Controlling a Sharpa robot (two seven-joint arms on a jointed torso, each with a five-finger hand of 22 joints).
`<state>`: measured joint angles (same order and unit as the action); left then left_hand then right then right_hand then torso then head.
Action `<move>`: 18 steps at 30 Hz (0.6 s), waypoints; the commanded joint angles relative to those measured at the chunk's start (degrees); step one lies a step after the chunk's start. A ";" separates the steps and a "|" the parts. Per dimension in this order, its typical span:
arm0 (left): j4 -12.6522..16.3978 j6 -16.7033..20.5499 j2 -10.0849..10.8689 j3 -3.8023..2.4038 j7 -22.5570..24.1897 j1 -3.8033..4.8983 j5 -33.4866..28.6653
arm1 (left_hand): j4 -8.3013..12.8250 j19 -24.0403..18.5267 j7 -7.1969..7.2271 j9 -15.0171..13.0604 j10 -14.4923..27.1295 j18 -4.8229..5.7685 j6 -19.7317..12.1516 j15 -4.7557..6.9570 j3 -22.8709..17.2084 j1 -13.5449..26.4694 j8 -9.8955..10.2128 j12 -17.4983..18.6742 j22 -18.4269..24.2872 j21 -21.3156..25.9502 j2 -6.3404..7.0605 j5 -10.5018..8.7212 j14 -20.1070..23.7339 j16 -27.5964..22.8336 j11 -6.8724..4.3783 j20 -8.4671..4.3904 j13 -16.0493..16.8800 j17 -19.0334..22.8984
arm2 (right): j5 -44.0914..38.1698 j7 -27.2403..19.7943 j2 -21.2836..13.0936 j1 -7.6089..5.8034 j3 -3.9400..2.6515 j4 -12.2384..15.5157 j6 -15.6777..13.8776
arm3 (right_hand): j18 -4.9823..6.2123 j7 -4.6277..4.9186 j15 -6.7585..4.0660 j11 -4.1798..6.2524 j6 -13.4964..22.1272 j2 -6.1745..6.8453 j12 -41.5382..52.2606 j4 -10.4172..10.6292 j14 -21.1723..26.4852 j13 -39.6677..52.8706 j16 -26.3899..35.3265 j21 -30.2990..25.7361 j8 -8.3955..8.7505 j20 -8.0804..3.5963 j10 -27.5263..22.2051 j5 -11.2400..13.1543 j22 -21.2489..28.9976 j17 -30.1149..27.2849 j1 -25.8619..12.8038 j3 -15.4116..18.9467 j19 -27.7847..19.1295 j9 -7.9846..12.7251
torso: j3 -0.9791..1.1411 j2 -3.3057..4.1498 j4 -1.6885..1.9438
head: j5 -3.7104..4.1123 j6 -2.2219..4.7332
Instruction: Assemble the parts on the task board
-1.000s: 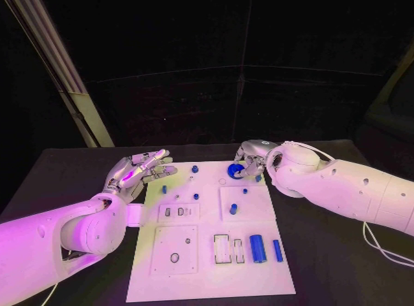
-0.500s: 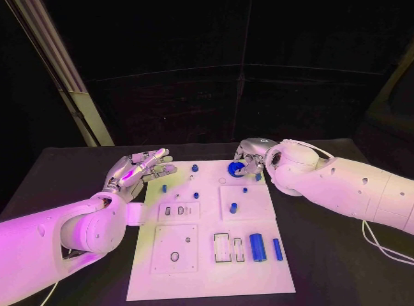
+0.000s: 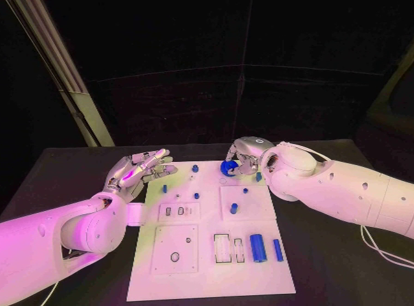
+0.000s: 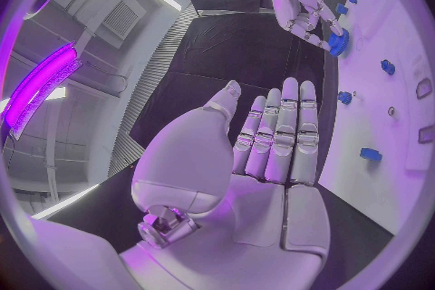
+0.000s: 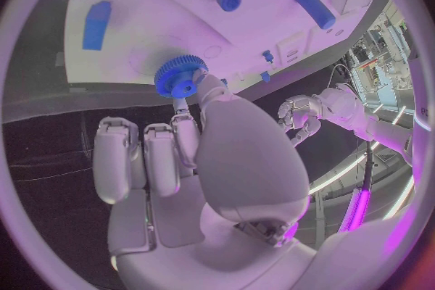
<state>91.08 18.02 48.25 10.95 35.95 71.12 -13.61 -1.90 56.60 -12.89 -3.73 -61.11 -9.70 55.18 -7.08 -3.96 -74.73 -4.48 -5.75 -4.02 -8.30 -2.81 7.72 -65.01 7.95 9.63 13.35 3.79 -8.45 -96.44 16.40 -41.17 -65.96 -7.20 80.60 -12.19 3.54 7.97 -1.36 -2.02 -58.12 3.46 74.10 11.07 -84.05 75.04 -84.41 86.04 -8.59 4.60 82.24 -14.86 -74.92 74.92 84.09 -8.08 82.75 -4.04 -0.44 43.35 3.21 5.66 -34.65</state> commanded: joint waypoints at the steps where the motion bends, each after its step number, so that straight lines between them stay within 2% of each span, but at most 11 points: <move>1: 0.00 -0.66 -0.02 -0.04 0.18 0.08 0.00 | 0.15 0.26 -0.13 0.01 -0.14 -0.84 0.38 0.04 -0.08 0.02 0.37 0.29 0.09 0.21 -0.38 0.14 -0.06 -0.15 0.09 0.17 -0.08 -0.08 | -0.39 0.00 0.32 -0.13 -0.04 1.80 -4.82 | -1.13 -0.74 -0.54 -0.12 -1.00 -0.03 -0.32 0.05 -3.51 0.26 -0.04 0.21 0.09 -0.08 0.09 -0.37 -3.83 2.67 -0.64 -0.45 0.43 -0.37 | -0.07 0.00 0.10 | -0.02 0.04; 5: -0.03 -0.68 -0.10 -0.04 0.17 0.08 0.00 | 0.27 0.30 -0.12 0.02 -0.15 -0.84 0.38 0.05 -0.20 -0.10 0.38 0.31 0.10 0.26 -0.43 0.15 -0.08 -0.19 0.07 0.16 -0.08 -0.10 | -0.51 0.32 1.49 -0.13 -0.05 2.83 -5.86 | -1.14 -0.75 -0.55 -0.11 -0.98 -0.06 -0.31 -0.02 -3.52 0.29 -0.05 0.23 0.17 -0.08 0.11 -0.49 -3.87 2.71 -0.64 -0.66 0.45 -0.35 | -0.05 0.01 0.11 | 0.01 0.21; 10: -0.01 -0.70 -0.16 -0.05 0.18 0.08 0.00 | 0.34 0.32 -0.12 0.02 -0.15 -0.84 0.38 0.06 -0.27 -0.16 0.39 0.32 0.10 0.28 -0.45 0.15 -0.09 -0.21 0.06 0.16 -0.09 -0.11 | -0.58 0.46 3.33 -0.12 -0.04 3.07 -6.22 | -1.14 -0.75 -0.55 -0.10 -0.97 -0.12 -0.37 -0.11 -3.52 0.27 -0.03 0.23 0.25 -0.09 0.08 -0.60 -3.88 2.70 -0.65 -0.95 0.45 -0.32 | -0.06 0.05 0.20 | -0.13 0.05; 16: -0.10 -0.64 -0.14 -0.05 0.30 0.09 0.00 | 0.39 0.33 -0.11 0.02 -0.15 -0.84 0.38 0.06 -0.32 -0.21 0.39 0.32 0.10 0.30 -0.47 0.14 -0.10 -0.23 0.06 0.15 -0.09 -0.12 | -0.60 0.18 6.46 0.36 0.05 1.51 -5.11 | -1.15 -0.75 -0.56 -0.10 -0.97 -0.14 -0.33 -0.13 -3.52 0.31 -0.03 0.24 0.28 -0.10 0.11 -0.62 -3.90 2.70 -0.66 -1.04 0.46 -0.32 | -0.08 0.06 0.07 | -0.50 -0.17; 18: -0.10 -0.57 -0.15 -0.05 0.37 0.09 0.00 | 0.39 0.33 -0.11 0.02 -0.15 -0.84 0.38 0.06 -0.32 -0.21 0.39 0.32 0.10 0.30 -0.47 0.14 -0.10 -0.23 0.06 0.15 -0.09 -0.12 | -0.61 0.06 7.49 0.53 0.30 0.69 -4.85 | -1.15 -0.74 -0.56 -0.11 -0.96 -0.16 -0.43 -0.14 -3.50 0.24 0.00 0.24 0.30 -0.10 0.07 -0.62 -3.90 2.63 -0.68 -1.08 0.46 -0.31 | -0.03 0.12 0.08 | -0.60 -0.17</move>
<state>90.94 18.02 48.15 10.95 35.93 71.12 -13.62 -1.73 56.60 -12.89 -3.73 -61.11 -9.70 55.19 -7.08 -4.13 -74.72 -4.48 -5.75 -3.97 -8.30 -2.81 7.72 -65.01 7.94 9.63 13.35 3.79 -8.50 -96.59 16.59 -33.96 -65.42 -6.93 81.61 -16.53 3.54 7.91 -1.55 -1.96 -58.17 3.66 73.97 10.94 -83.84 75.03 -84.41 86.04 -8.13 4.60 82.30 -15.17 -74.91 74.91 83.56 -8.82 82.75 -4.04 -0.52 43.38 3.36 5.17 -34.79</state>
